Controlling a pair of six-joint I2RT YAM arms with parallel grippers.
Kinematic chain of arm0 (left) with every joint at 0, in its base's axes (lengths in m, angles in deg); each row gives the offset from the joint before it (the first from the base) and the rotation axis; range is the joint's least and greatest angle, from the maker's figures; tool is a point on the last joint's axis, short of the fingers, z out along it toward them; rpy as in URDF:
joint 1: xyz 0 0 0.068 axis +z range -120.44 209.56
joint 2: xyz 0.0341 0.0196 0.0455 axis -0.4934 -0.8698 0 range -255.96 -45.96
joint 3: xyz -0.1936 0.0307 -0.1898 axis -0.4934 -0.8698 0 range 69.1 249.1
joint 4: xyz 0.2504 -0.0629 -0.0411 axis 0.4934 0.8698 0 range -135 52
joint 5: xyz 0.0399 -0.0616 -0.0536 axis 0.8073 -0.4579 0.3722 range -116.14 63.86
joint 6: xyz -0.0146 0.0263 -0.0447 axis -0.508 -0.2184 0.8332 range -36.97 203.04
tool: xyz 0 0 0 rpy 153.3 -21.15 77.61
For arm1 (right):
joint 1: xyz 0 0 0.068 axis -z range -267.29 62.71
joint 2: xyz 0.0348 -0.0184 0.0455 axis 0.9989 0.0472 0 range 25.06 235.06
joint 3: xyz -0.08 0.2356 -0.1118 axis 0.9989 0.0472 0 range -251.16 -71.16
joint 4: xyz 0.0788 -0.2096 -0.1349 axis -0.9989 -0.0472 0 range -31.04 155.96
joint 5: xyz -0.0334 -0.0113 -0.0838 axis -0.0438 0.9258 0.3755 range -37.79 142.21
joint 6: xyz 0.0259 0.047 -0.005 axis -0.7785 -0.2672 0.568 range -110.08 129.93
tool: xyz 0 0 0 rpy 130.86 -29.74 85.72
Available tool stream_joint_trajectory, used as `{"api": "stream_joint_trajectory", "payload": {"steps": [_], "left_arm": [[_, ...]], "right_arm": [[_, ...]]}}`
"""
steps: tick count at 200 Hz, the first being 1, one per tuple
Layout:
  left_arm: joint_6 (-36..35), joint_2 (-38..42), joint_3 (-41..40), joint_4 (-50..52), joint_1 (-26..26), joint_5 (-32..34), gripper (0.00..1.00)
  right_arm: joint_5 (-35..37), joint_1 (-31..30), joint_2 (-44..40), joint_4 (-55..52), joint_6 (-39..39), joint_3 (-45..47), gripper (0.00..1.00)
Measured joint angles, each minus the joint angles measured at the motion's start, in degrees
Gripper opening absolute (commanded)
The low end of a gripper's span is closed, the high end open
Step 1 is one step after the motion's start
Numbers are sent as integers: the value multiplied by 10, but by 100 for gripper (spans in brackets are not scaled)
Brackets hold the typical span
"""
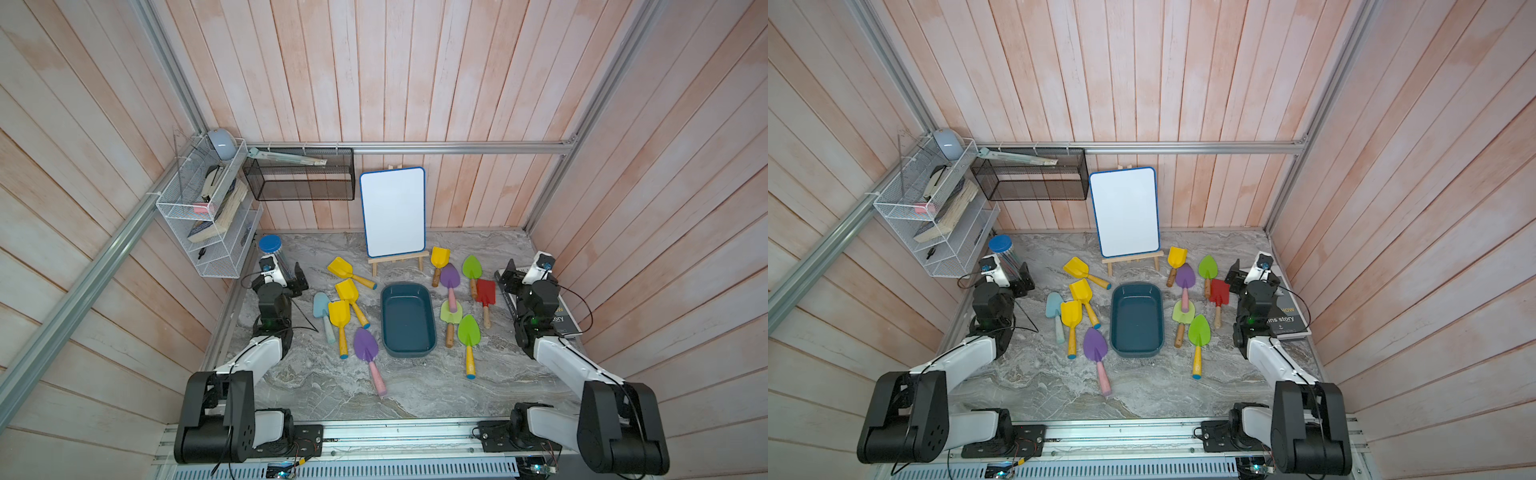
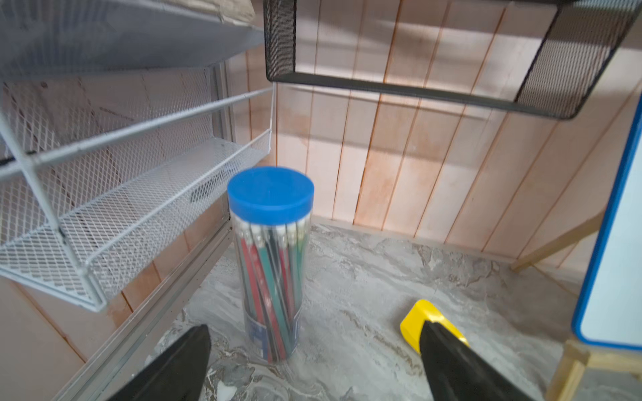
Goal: Put the shovel into the storage box
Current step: Pick up the shovel from the center of the board.
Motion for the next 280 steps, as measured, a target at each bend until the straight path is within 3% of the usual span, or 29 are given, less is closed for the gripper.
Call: {"api": "stream_joint_trajectory", "payload": {"steps": [50, 92, 143, 204, 280], "left_arm": [[43, 7, 150, 244, -103, 37, 100], [86, 27, 204, 395, -199, 46, 100], [133, 76, 204, 491, -243, 43, 100], [138, 74, 204, 534, -245, 33, 100], [135, 48, 204, 557, -245, 31, 100]], "right_arm": [[-31, -65, 70, -348, -50, -195, 89], [-80, -123, 185, -515, -75, -312, 82], [-154, -168, 349, -561, -102, -458, 74], [-157, -176, 500, -599, -141, -618, 65], [-139, -200, 586, -652, -168, -684, 59]]}}
